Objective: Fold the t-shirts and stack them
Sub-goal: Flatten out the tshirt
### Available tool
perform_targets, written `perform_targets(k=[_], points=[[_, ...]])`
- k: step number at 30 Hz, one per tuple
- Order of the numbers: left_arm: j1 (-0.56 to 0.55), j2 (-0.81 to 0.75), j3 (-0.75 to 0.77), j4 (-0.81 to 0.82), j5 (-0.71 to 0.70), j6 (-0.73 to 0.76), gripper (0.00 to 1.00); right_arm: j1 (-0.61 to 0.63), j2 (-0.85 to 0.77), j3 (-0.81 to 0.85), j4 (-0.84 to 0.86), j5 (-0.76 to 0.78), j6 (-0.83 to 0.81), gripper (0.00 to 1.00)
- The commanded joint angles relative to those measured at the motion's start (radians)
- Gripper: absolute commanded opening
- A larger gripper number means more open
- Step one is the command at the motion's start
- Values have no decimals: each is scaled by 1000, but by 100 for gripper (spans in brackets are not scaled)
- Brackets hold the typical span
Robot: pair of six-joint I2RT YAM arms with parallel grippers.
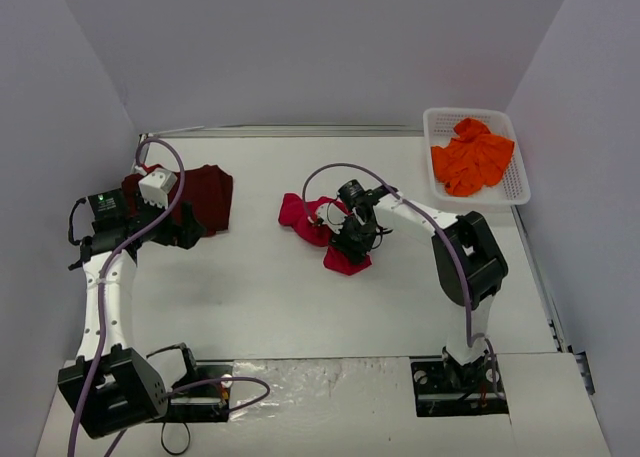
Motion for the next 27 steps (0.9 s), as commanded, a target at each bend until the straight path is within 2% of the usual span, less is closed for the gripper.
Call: perform_targets(k=[1, 4, 5, 9, 11, 14, 19, 23, 27], points=[[-4, -7, 12, 1, 20, 29, 94, -15, 17, 30, 20, 47, 13, 27], [-4, -4, 12, 3, 20, 29, 94, -23, 22, 33, 25, 64, 13, 3], [-4, -3, 12, 3, 20, 28, 94, -26, 17, 35, 23, 68, 13, 0], [-4, -3, 12, 4, 25, 29, 94, -29, -38, 65, -4, 93, 13, 0], [-5, -1, 14, 6, 28, 29, 94, -23, -88, 110, -72, 88, 11, 0], [-5, 0, 15, 7, 37, 23, 94, -8, -170, 238, -153, 79, 14, 0], [-5, -3, 21, 6, 43, 11, 94, 9, -280, 448, -193, 122, 43, 0], [-7, -20, 21, 4, 45, 6, 94, -31, -294, 480, -164, 205, 36, 0], [-7, -23, 27, 1, 51, 0, 94, -132, -270, 424, -94, 222, 37, 0]])
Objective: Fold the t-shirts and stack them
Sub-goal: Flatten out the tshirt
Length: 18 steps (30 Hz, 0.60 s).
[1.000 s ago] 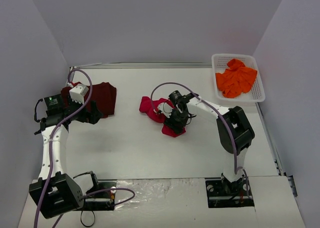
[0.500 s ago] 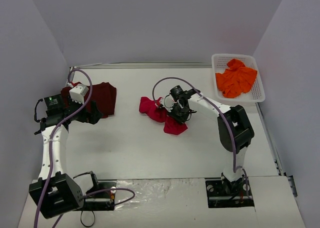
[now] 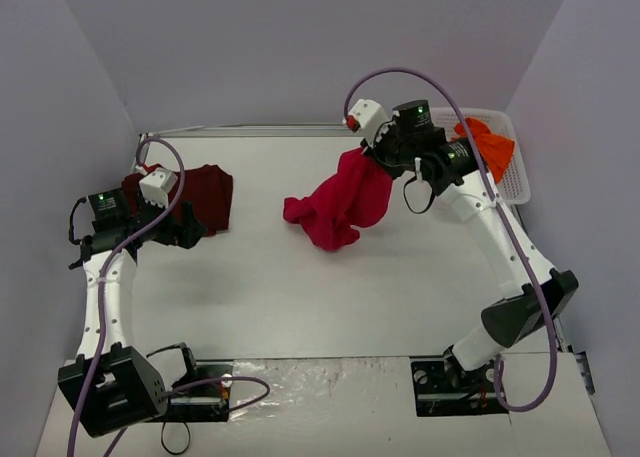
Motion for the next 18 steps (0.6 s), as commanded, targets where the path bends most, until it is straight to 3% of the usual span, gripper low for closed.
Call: perform_targets(k=[1, 6, 18], points=[[-7, -28, 29, -1, 33, 1, 94, -107, 78, -66, 18, 74, 9, 0], [-10, -22, 32, -5, 33, -1, 94, -169, 152, -147, 129, 200, 35, 0], [-27, -2, 30, -4, 28, 12, 94, -198, 203, -140, 164, 158, 70, 0]])
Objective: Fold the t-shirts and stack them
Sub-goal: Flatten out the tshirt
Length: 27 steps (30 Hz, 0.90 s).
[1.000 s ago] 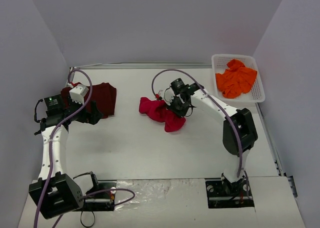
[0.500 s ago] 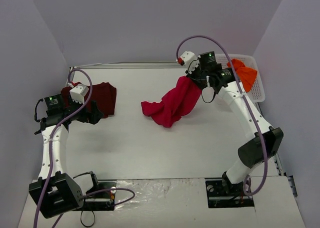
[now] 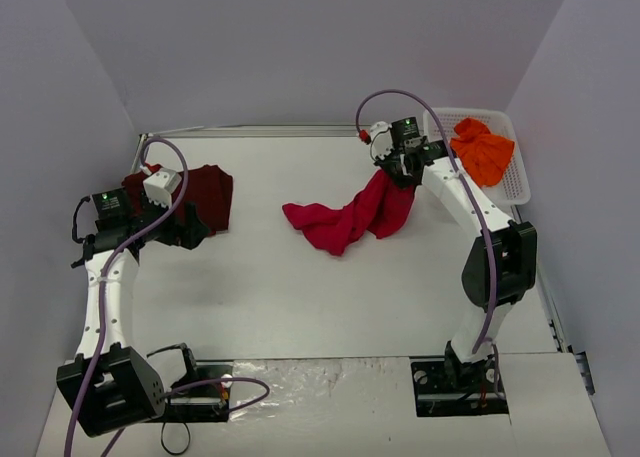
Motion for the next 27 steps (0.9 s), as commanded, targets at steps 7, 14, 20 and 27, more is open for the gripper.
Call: perform_targets(k=[7, 14, 20, 27], points=[[-8, 4, 26, 7, 21, 12, 94, 74, -117, 100, 34, -170, 21, 0], [-10, 1, 26, 20, -28, -8, 94, 381, -127, 192, 3, -204, 8, 0], [-7, -2, 21, 19, -38, -6, 94, 583, -29, 276, -64, -274, 5, 0], [-4, -5, 16, 14, -34, -5, 94, 614, 62, 146, -57, -202, -12, 68]])
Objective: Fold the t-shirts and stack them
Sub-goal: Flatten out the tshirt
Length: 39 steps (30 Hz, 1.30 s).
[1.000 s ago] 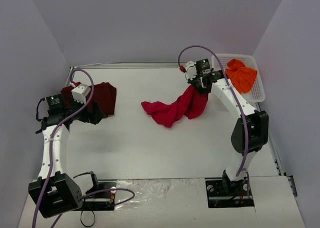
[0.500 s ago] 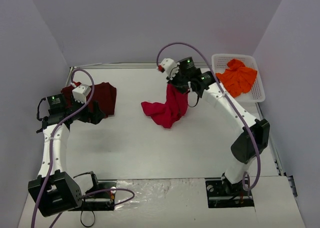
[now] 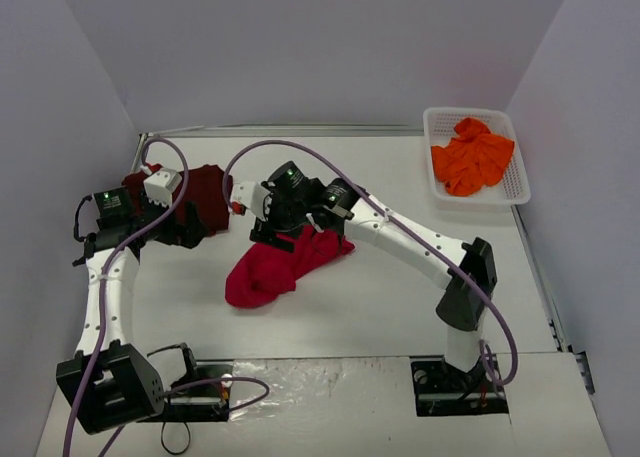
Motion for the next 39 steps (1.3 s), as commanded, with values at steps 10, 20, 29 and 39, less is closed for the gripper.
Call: perform_targets(k=[10, 20, 29, 39], points=[[2, 1, 15, 17, 32, 4, 94, -274, -32, -188, -7, -8, 2, 85], [2, -6, 11, 17, 34, 6, 94, -417, 122, -93, 7, -55, 19, 58], [2, 0, 9, 17, 29, 12, 94, -414, 247, -18, -9, -131, 30, 51], [2, 11, 6, 17, 28, 18, 94, -406, 334, -10, -7, -137, 7, 50]])
